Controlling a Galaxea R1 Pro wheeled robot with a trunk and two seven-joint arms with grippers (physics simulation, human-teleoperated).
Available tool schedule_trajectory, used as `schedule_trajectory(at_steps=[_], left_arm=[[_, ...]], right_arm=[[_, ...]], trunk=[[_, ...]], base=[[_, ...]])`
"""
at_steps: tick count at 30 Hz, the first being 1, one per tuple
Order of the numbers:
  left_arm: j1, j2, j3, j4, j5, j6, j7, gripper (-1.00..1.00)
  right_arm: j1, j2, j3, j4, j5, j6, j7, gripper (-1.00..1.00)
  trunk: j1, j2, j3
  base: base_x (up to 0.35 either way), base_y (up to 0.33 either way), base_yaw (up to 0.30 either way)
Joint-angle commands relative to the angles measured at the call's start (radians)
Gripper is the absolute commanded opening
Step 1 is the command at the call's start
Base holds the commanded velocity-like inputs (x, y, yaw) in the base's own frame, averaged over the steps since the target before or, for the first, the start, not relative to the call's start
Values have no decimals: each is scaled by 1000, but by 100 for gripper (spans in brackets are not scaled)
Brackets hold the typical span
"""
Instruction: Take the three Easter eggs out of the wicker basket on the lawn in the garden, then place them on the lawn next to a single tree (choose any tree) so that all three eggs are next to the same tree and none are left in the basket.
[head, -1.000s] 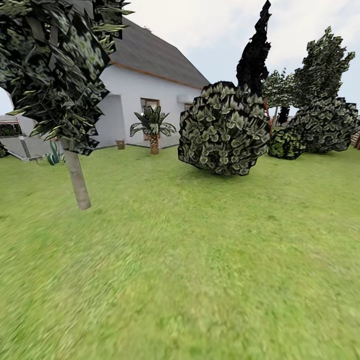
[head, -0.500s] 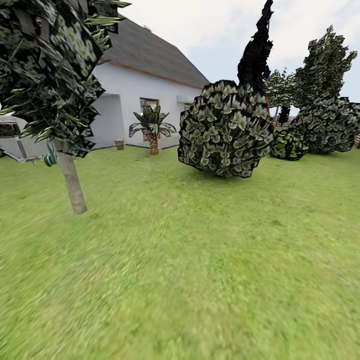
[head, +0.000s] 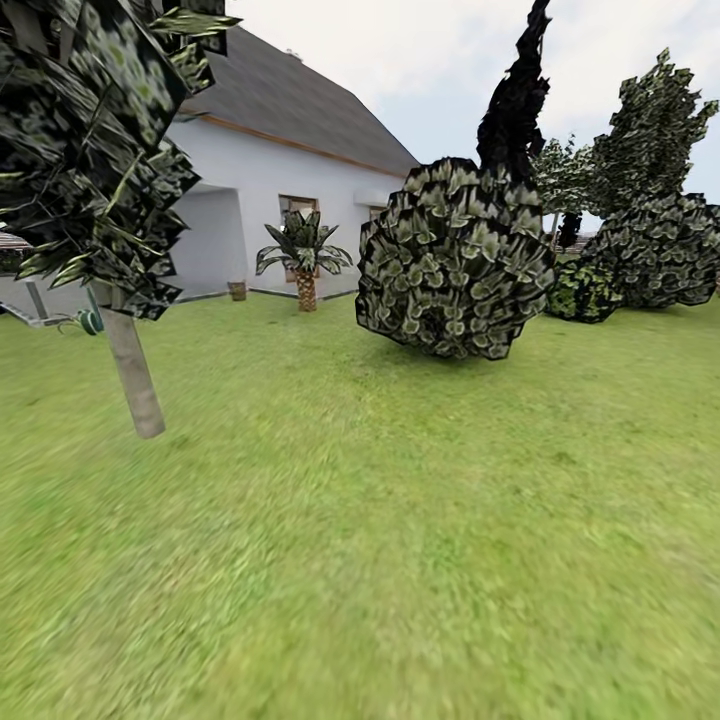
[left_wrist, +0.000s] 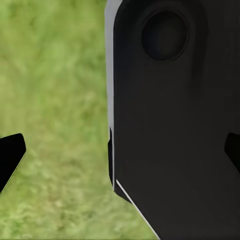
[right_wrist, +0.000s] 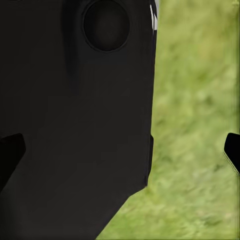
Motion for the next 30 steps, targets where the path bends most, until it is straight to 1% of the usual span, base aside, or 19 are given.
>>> schedule_trajectory(at_steps=[1,20,30], left_arm=[[0,0,0,-1,0,1,0,100],[0,0,0,-1,0,1,-1,100],[0,-1,0,-1,0,1,0,100]], right_arm=[[-1,0,0,0,0,1,2,100],[0,0,0,0,0,1,2,100],[0,0,0,0,0,0,2,100]], trunk=[[1,0,-1],[1,0,-1],[1,0,-1]], base=[[333,0,0],[333,0,1],[333,0,159]])
